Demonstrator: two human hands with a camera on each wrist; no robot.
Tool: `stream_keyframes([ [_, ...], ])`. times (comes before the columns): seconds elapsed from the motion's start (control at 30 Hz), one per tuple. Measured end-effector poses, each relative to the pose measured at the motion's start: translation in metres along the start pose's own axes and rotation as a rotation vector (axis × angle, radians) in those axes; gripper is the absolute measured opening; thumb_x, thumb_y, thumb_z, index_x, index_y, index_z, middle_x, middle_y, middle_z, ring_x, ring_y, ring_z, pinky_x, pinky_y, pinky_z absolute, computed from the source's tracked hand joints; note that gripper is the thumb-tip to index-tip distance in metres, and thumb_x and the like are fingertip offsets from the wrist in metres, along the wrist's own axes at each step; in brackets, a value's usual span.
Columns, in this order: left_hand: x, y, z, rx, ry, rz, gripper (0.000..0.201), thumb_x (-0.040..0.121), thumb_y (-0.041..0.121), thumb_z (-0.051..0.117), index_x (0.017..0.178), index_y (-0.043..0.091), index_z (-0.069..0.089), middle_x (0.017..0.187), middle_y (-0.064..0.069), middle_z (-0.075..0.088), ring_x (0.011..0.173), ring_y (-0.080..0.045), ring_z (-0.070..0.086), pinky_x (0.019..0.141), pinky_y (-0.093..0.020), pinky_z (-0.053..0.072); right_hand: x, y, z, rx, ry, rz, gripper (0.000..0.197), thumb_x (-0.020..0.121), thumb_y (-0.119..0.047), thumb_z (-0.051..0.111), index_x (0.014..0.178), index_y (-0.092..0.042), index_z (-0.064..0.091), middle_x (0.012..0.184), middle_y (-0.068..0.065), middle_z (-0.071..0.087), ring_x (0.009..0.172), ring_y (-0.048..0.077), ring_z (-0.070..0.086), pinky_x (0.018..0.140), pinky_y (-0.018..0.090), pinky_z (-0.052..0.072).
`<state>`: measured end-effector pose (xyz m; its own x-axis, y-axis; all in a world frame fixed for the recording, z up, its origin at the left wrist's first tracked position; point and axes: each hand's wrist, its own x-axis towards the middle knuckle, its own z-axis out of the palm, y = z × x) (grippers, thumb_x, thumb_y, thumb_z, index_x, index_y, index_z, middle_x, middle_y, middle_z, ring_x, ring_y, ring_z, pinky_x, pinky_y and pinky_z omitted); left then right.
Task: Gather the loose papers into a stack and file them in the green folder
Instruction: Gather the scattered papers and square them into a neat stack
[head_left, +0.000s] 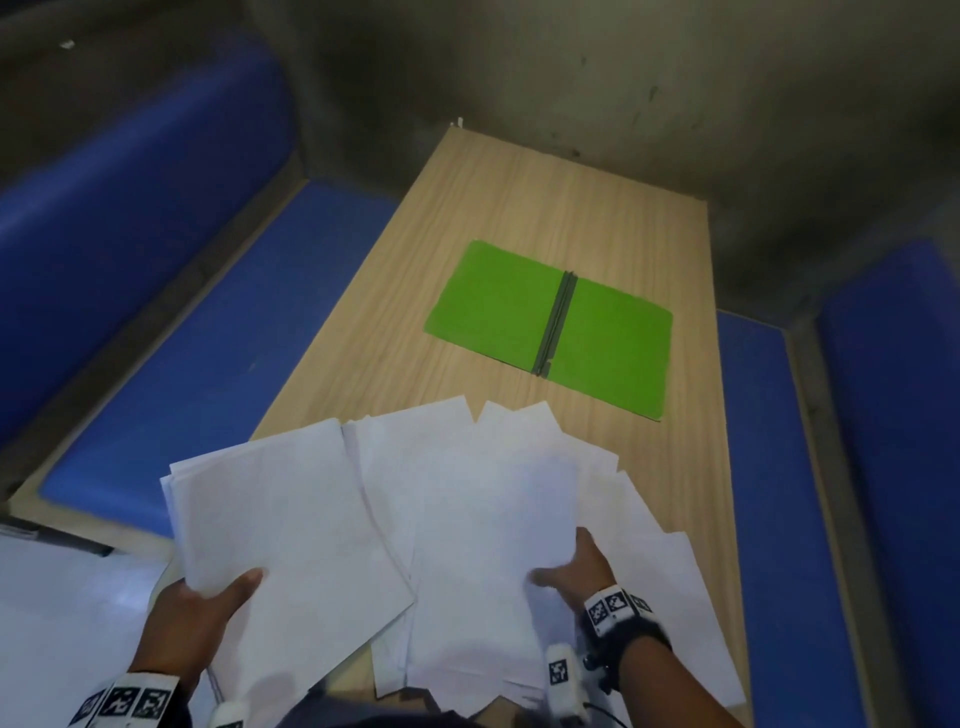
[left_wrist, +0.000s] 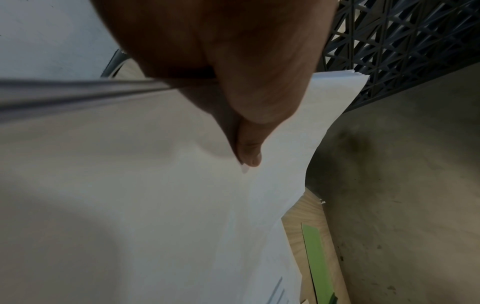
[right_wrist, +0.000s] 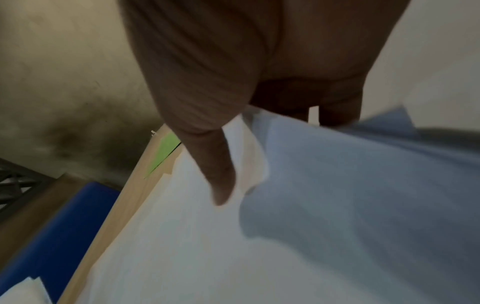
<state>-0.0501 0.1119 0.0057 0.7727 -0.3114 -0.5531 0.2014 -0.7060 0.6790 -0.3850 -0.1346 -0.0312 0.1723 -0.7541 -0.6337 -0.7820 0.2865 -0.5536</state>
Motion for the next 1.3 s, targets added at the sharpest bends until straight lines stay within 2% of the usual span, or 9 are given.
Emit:
stream_keyframes([
  [0.13,0.001,0.003,0.004,0.056,-0.007,-0.02,0.044,0.08,0.028,0.082,0.111,0.012,0.056,0.102,-0.016,0.063,0.097,-0.04,0.059,0.091,-0.051,0.047,-0.009,-0.01,0.01,0.003,-0.051,-0.083,0.023,0.076,-0.014,0.076,0.094,-0.02,0.063,0.085,-0.006,0.062,0.083,0.016,0.058,0.06,0.01,0.044],
  [0.33,0.003,0.013,0.002,0.154,0.014,-0.029,0.046,0.079,0.03,0.083,0.109,0.004,0.058,0.105,-0.022,0.064,0.093,-0.038,0.057,0.092,-0.051,0.048,-0.012,-0.01,-0.059,0.01,-0.002,-0.118,0.028,0.07,-0.011,0.08,0.094,-0.016,0.066,0.091,0.003,0.068,0.083,0.019,0.064,0.067,0.022,0.048],
  [0.47,0.003,0.013,0.0,0.176,0.035,-0.057,0.059,0.079,0.033,0.082,0.119,-0.005,0.059,0.113,-0.028,0.066,0.093,-0.04,0.058,0.093,-0.054,0.049,-0.005,0.003,-0.125,-0.431,-0.129,-0.165,0.027,0.066,-0.012,0.078,0.086,-0.023,0.065,0.086,-0.003,0.067,0.082,0.016,0.063,0.062,0.023,0.047],
  [0.63,0.001,0.01,0.003,0.144,0.048,-0.057,0.067,0.076,0.035,0.085,0.125,-0.003,0.059,0.12,-0.027,0.066,0.1,-0.043,0.061,0.096,-0.057,0.05,0.021,0.032,-0.122,-0.978,-0.193,-0.236,0.022,0.066,-0.013,0.067,0.064,-0.021,0.047,0.083,-0.006,0.054,0.082,0.017,0.059,0.066,0.027,0.045],
  [0.8,0.0,0.008,0.007,0.109,0.053,-0.057,0.055,0.074,0.03,0.087,0.113,-0.002,0.065,0.108,-0.026,0.07,0.093,-0.042,0.065,0.09,-0.056,0.053,0.03,0.044,-0.091,-1.191,-0.159,-0.416,0.032,0.07,-0.021,0.062,0.102,-0.021,0.059,0.128,-0.002,0.043,0.113,0.022,0.051,0.082,0.033,0.046],
  [0.97,-0.004,0.016,0.011,0.152,0.016,-0.037,0.045,0.078,0.03,0.083,0.104,-0.001,0.064,0.097,-0.021,0.067,0.088,-0.04,0.063,0.081,-0.047,0.051,0.029,0.037,-0.083,-1.2,-0.164,-0.31,0.053,0.071,-0.013,0.063,0.116,-0.03,0.039,0.112,-0.003,0.06,0.11,0.023,0.056,0.092,0.043,0.033],
  [1.07,-0.006,0.021,0.014,0.162,0.004,-0.017,0.041,0.079,0.03,0.082,0.099,0.001,0.062,0.093,-0.02,0.065,0.085,-0.039,0.061,0.077,-0.044,0.048,0.028,0.031,-0.09,-1.269,-0.241,-0.293,0.04,0.077,-0.014,0.058,0.114,-0.028,0.05,0.115,-0.001,0.062,0.113,0.023,0.053,0.096,0.044,0.032],
  [1.2,-0.005,0.027,0.018,0.169,-0.017,-0.021,0.04,0.079,0.031,0.082,0.1,0.002,0.063,0.093,-0.021,0.067,0.082,-0.039,0.062,0.076,-0.046,0.051,0.019,0.021,-0.114,-1.217,-0.399,-0.22,0.033,0.078,-0.013,0.065,0.112,-0.015,0.061,0.121,0.009,0.062,0.112,0.027,0.059,0.093,0.035,0.049],
  [1.3,-0.003,0.031,0.023,0.18,-0.031,0.002,0.038,0.08,0.031,0.082,0.097,0.001,0.065,0.09,-0.023,0.07,0.078,-0.038,0.063,0.07,-0.046,0.053,0.006,0.014,-0.139,-1.179,-0.469,-0.156,0.047,0.076,-0.01,0.071,0.122,-0.014,0.061,0.125,0.009,0.061,0.115,0.025,0.058,0.087,0.026,0.046],
])
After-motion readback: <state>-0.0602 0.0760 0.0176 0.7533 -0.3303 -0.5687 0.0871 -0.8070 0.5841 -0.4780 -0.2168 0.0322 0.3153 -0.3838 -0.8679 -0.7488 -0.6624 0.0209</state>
